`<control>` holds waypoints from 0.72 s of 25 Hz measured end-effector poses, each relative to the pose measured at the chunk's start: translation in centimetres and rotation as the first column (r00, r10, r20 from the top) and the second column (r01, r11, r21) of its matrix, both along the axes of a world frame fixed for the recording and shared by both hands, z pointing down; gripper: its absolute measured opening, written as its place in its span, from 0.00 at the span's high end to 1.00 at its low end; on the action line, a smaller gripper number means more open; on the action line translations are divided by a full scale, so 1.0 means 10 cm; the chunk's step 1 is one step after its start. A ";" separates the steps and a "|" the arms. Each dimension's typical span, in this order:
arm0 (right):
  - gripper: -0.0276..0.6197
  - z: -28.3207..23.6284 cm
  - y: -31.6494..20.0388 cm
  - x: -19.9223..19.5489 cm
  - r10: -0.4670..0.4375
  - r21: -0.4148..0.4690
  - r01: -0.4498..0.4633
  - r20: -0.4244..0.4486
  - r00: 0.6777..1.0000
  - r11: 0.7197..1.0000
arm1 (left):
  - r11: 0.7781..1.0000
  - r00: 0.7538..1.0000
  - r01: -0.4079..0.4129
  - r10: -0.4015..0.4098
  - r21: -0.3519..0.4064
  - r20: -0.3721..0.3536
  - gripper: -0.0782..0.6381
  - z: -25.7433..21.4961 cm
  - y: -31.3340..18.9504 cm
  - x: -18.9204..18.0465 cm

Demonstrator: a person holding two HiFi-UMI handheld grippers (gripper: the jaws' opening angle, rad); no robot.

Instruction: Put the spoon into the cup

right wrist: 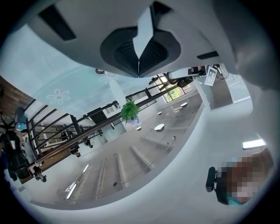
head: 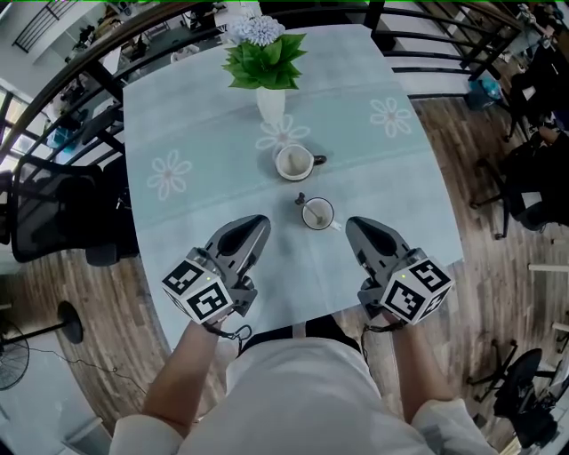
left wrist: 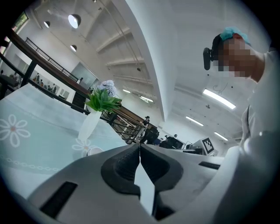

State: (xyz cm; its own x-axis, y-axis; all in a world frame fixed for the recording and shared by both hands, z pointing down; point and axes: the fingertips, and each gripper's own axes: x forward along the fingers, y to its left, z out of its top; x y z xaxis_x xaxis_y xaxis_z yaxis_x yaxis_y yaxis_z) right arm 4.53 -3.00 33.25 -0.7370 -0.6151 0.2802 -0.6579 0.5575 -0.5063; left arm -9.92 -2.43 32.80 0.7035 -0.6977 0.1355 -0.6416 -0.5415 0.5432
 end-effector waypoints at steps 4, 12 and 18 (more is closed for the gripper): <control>0.92 -0.09 0.07 -0.05 -0.005 0.022 0.005 -0.005 1.000 1.000 | 1.000 1.000 -0.023 0.023 0.003 -0.003 0.86 -0.04 0.13 0.02; 0.92 -0.26 0.23 -0.12 -0.006 0.047 0.006 0.001 1.000 0.999 | 0.997 0.997 -0.074 0.075 0.018 -0.011 0.86 -0.16 0.36 0.14; 0.92 -0.35 0.30 -0.16 -0.010 0.060 0.009 0.015 1.000 0.998 | 0.993 0.993 -0.115 0.115 0.024 -0.001 0.86 -0.18 0.46 0.24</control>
State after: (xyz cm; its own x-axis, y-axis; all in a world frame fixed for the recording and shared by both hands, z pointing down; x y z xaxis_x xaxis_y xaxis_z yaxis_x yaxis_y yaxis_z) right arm 2.88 0.04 29.72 -0.7467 -0.6234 0.2320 -0.6449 0.5931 -0.4820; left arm -7.56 2.14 30.99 0.7797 -0.6150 0.1178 -0.5730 -0.6248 0.5304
